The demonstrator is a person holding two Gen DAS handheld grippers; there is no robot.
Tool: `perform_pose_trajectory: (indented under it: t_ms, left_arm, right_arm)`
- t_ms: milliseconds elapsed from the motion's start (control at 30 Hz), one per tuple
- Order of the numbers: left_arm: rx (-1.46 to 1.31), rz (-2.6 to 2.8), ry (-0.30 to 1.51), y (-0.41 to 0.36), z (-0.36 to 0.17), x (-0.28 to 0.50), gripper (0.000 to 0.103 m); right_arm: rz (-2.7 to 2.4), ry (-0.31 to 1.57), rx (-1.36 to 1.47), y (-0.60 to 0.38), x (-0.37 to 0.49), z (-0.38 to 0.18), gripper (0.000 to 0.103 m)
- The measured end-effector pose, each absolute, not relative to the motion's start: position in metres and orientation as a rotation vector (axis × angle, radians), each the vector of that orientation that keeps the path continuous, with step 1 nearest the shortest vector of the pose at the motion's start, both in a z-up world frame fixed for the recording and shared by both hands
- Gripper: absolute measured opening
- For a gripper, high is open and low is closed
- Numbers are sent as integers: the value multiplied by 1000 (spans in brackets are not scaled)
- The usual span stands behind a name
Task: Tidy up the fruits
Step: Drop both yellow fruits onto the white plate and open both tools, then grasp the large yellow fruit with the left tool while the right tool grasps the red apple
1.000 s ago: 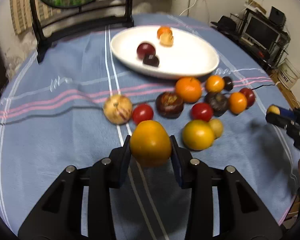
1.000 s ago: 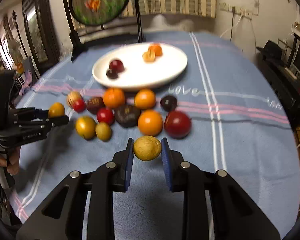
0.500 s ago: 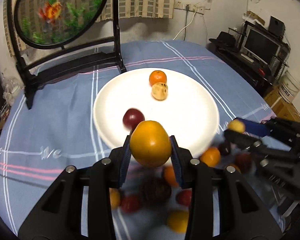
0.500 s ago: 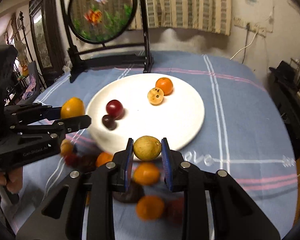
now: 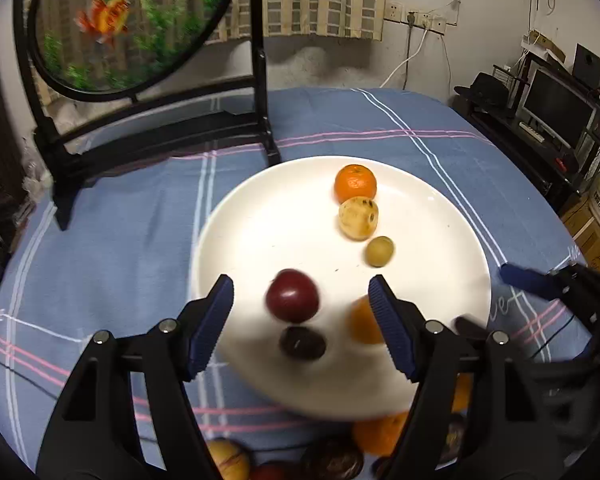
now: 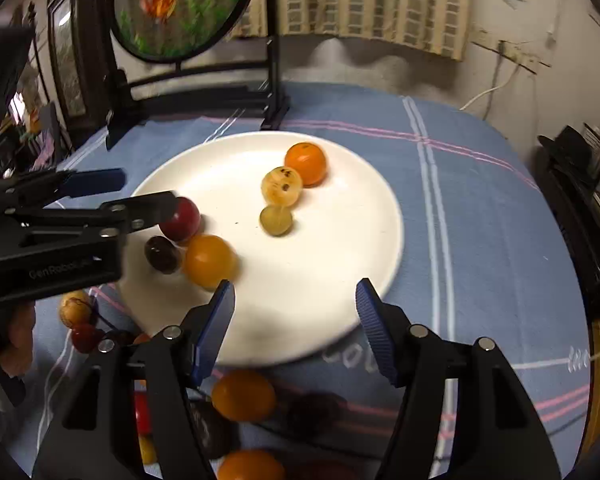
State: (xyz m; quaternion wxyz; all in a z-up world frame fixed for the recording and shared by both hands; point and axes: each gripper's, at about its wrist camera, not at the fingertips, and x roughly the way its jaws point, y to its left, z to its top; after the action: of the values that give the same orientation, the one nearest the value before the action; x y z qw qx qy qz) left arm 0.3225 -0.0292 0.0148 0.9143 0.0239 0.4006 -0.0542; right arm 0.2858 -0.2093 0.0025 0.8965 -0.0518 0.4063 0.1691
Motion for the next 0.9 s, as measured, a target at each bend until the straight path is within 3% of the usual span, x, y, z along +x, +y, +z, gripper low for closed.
perform_pose_trajectory:
  t_ms: [233,633,900]
  left_arm:
    - [75,-111,818,-12,21,266,81]
    - [99,-174,834,-22,1,174,83]
    - [208,-209,870,-49,-30,152,82]
  right_arm:
    - [329,834,0,-243,239,15,63]
    - [321,853,7,-261,141,-2,64]
    - [310,869,-53,-258,122,-19,65]
